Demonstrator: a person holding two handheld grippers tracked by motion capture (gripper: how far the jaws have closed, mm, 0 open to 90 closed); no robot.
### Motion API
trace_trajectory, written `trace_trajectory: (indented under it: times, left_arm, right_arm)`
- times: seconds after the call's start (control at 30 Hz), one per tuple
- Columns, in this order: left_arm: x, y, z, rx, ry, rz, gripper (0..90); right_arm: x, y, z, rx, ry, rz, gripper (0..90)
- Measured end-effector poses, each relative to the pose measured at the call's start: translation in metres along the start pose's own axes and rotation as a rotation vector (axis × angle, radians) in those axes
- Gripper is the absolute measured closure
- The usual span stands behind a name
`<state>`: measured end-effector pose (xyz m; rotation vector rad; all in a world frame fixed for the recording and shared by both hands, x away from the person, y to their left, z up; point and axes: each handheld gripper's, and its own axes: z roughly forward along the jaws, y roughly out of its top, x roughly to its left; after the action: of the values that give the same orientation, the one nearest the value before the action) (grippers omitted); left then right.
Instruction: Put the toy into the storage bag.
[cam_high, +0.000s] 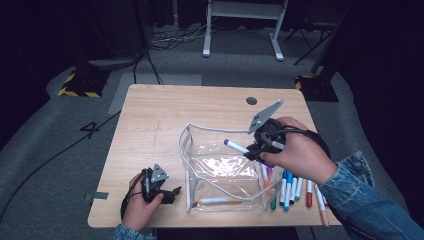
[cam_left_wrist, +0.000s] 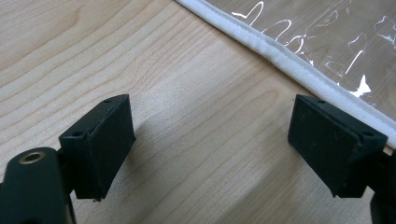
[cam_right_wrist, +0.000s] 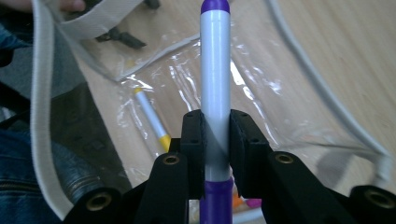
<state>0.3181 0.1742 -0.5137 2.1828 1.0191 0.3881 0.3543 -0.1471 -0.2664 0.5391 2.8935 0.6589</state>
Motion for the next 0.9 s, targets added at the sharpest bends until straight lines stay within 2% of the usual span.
trace_trajectory:
  times: [0.03, 0.13, 0.2, 0.23, 0.47, 0.5, 0.53, 0.6, 0.63, 0.73, 0.77, 0.87, 0.9]
  left_arm:
    - [0.0, 0.0, 0.0, 0.0, 0.0, 0.0, 14.9]
    - [0.0, 0.0, 0.0, 0.0, 0.0, 0.0, 14.9]
    - [0.0, 0.0, 0.0, 0.0, 0.0, 0.0, 14.8]
    - [0.0, 0.0, 0.0, -0.001, 0.0, 0.003, 14.8]
    - [0.0, 0.0, 0.0, 0.0, -0.002, 0.001, 14.6]
    - [0.0, 0.0, 0.0, -0.001, -0.001, 0.002, 14.6]
    - [0.0, 0.0, 0.001, -0.001, -0.001, 0.002, 14.6]
    - [0.0, 0.0, 0.001, -0.002, -0.004, -0.003, 14.6]
    - [0.0, 0.0, 0.001, -0.003, -0.004, -0.003, 14.6]
    - [0.0, 0.0, 0.001, -0.002, -0.005, -0.002, 14.6]
    - [0.0, 0.0, 0.001, -0.002, -0.005, -0.002, 14.6]
    - [-0.001, 0.001, 0.001, -0.001, -0.007, -0.003, 14.6]
    - [-0.001, 0.001, 0.001, -0.001, -0.007, -0.003, 14.6]
  right_arm:
    - [0.0, 0.0, 0.0, 0.0, 0.0, 0.0, 77.1]
    - [0.007, 0.007, 0.012, 0.033, 0.035, -0.042, 77.1]
    - [0.013, 0.01, 0.028, 0.071, 0.077, -0.084, 77.0]
    - [0.013, 0.01, 0.028, 0.071, 0.077, -0.084, 77.0]
    - [0.024, 0.017, 0.059, 0.155, 0.13, -0.16, 77.0]
    - [0.026, 0.019, 0.068, 0.177, 0.15, -0.176, 77.0]
    - [0.026, 0.019, 0.068, 0.177, 0.15, -0.176, 77.0]
    - [0.029, 0.021, 0.083, 0.212, 0.17, -0.203, 77.0]
    - [0.029, 0.021, 0.083, 0.212, 0.17, -0.203, 77.0]
    - [0.033, 0.021, 0.102, 0.253, 0.192, -0.223, 77.0]
    - [0.033, 0.021, 0.102, 0.253, 0.192, -0.223, 77.0]
    - [0.033, 0.021, 0.119, 0.291, 0.22, -0.235, 77.0]
    - [0.033, 0.021, 0.119, 0.291, 0.22, -0.235, 77.0]
